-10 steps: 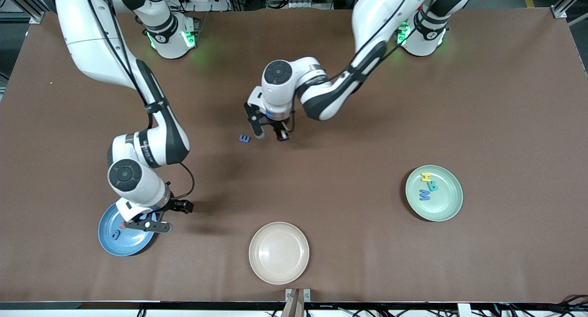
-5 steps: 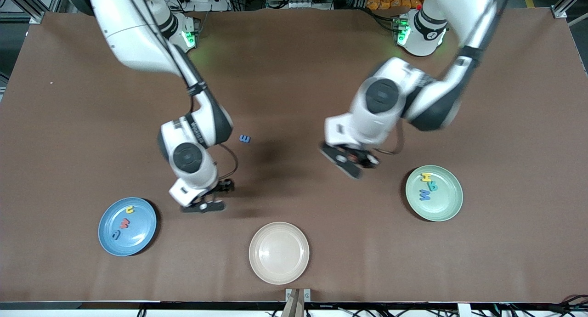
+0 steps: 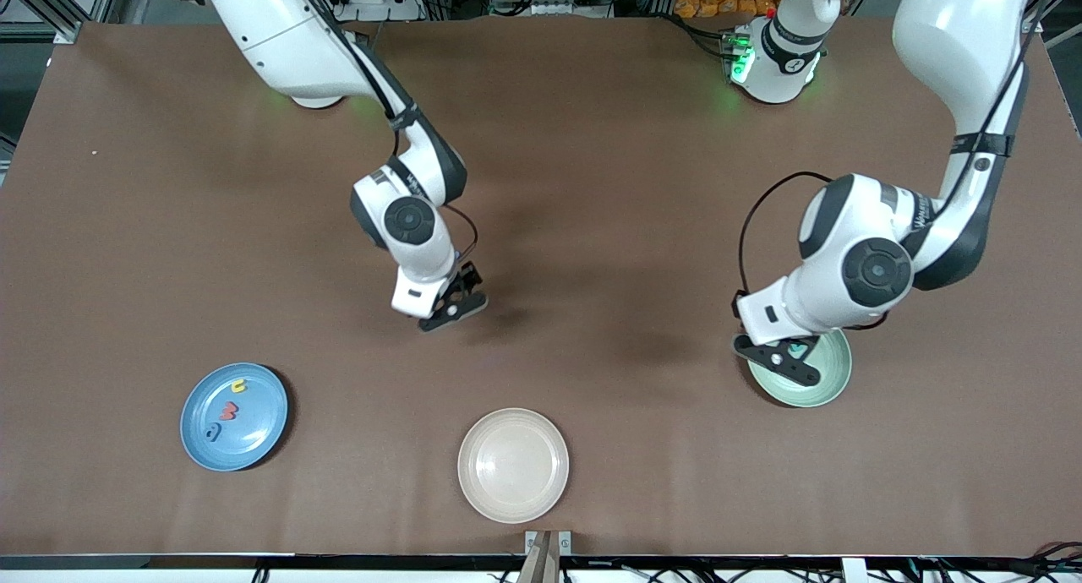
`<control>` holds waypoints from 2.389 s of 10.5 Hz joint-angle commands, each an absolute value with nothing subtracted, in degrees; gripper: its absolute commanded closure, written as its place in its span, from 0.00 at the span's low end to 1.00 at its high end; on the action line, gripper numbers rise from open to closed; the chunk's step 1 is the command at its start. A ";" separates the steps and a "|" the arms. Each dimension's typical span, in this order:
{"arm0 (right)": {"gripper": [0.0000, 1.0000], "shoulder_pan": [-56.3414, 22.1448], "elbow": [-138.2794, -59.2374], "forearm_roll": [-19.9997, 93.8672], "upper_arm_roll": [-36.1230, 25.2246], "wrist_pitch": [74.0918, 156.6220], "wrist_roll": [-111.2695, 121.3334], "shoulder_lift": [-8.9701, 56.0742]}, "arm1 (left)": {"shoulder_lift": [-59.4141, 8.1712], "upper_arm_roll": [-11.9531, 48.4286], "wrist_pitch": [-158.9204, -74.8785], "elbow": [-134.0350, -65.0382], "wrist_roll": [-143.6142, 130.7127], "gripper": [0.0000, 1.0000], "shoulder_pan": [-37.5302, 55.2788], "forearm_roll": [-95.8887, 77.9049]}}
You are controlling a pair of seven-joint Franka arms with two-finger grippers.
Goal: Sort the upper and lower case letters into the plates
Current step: 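Drop the pink Q onto the green plate while the right gripper reaches blue m, then grasp the blue m with the right gripper while the left gripper withdraws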
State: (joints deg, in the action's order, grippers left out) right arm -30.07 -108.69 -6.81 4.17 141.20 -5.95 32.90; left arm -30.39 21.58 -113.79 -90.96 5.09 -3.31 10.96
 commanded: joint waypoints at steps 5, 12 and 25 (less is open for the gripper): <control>0.00 -32.18 -120.30 -7.29 6.33 141.06 15.59 26.46 | -30.24 13.98 -114.87 -91.85 7.38 0.00 -6.06 10.37; 0.00 -26.54 -124.36 -7.29 6.42 144.83 29.44 24.70 | -14.62 13.27 -110.68 -90.00 6.77 0.00 -5.72 9.32; 0.00 -28.65 -124.89 -9.93 6.33 150.38 29.62 26.98 | -1.50 2.64 -92.64 -85.43 5.80 0.00 0.09 -0.26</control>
State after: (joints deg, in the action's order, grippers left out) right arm -29.47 -124.16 -9.06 6.02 149.38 29.04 26.98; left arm -3.01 3.38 -93.88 -85.56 5.69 -0.02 0.70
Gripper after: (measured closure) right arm 0.000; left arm 0.000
